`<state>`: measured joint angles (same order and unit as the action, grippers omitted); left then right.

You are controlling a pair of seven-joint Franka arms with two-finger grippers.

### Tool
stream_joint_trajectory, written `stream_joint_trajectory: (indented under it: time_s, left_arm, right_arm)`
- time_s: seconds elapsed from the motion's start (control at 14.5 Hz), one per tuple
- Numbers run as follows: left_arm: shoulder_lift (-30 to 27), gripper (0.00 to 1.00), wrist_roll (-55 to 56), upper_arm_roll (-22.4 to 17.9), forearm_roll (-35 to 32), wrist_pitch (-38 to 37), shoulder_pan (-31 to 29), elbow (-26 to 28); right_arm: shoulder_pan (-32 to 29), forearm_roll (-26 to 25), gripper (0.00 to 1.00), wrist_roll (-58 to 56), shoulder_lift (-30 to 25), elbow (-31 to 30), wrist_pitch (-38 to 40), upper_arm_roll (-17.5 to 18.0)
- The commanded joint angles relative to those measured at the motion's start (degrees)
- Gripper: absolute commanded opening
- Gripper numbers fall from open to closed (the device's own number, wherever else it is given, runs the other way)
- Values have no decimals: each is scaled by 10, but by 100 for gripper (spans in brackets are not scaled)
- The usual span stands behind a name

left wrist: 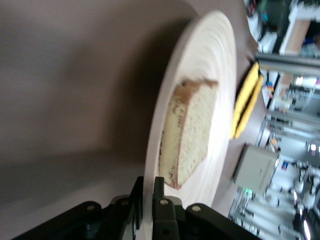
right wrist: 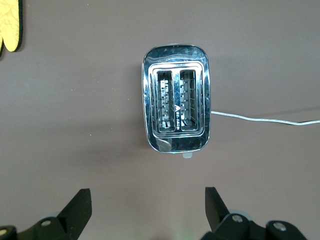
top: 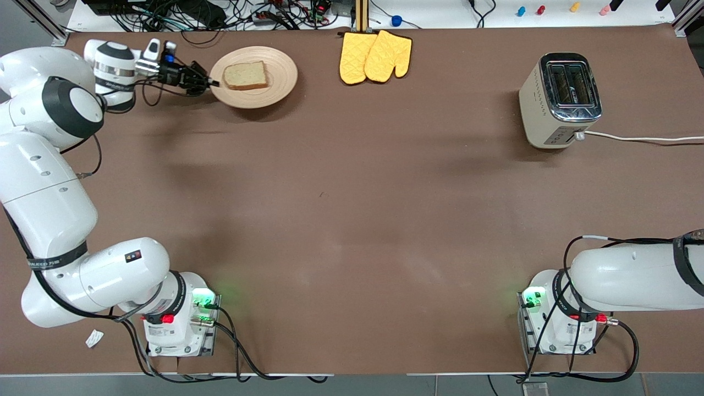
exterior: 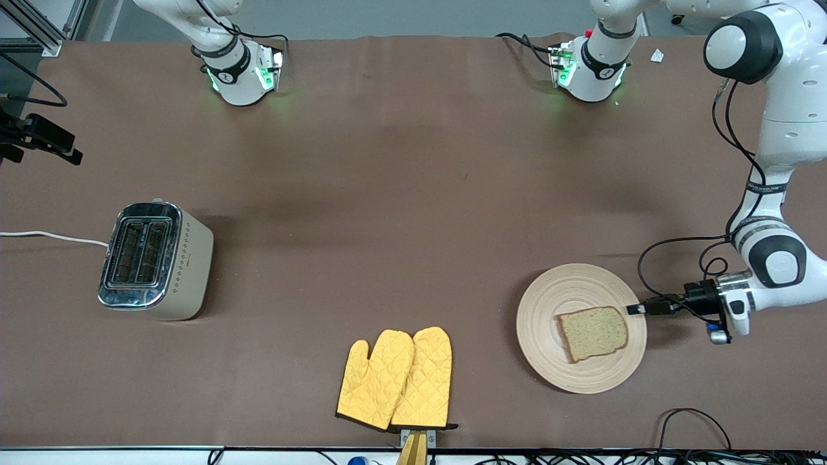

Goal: Move plate and put bread in toaster
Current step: 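Grip the wooden plate's rim with the left gripper, then slide the plate toward the toaster with the left gripper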

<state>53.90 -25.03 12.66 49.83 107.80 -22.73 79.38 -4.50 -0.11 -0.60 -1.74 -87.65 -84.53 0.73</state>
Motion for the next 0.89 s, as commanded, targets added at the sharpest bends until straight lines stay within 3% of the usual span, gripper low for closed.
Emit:
stream_joint_trajectory:
  time_s: [0.0, 0.21, 0.48, 0.69, 0.83]
  left_arm:
    - [-21, 0, -25, 49, -40, -24, 1, 3]
    - [-28, 0, -53, 92, -58, -23, 7, 11]
    - [-41, 0, -55, 155, -69, -8, 23, 63]
    - [-38, 0, -59, 202, -69, 53, 53, 103]
    - [-36, 0, -60, 213, -69, 113, 94, 118]
  right_arm:
    - [-1, 11, 100, -6, -1, 3, 5, -1]
    - [-2, 10, 100, -6, -1, 3, 5, -1]
    - [-1, 1, 100, -8, 0, 3, 6, -1]
    - [-3, 2, 100, -6, 1, 0, 17, 0]
    - [-7, 2, 100, -7, 3, 0, 14, -1]
